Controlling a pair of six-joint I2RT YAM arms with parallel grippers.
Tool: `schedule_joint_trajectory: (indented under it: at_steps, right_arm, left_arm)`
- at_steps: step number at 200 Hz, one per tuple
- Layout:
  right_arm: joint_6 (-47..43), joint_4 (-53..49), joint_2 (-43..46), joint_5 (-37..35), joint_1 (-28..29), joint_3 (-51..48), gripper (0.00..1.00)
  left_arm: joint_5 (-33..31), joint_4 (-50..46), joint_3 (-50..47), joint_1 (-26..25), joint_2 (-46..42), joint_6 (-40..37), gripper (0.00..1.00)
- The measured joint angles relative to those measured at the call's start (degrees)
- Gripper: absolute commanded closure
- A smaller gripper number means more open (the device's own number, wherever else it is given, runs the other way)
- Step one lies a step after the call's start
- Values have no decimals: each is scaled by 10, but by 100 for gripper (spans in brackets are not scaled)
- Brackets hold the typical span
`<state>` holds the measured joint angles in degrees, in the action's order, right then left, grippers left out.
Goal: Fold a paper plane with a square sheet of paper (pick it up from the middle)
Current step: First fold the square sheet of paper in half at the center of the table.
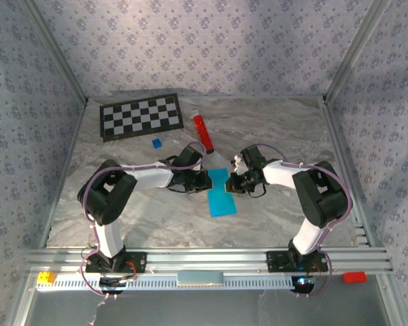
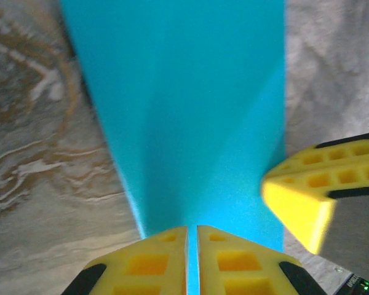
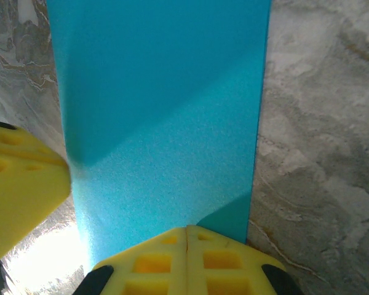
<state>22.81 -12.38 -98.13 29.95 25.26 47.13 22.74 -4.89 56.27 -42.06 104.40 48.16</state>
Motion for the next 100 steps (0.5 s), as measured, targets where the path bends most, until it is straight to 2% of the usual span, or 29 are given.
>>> schedule_joint_trajectory:
  at_steps: [55,100]
  right_arm:
    - [0,-1,1,-2,0,0,100]
    - [0,-1,3,-4,0,-1,100]
  left_arm:
    - [-7,5,-10,0,4,-2,85]
    - [-29,-27,-10,0,-44,-1,84]
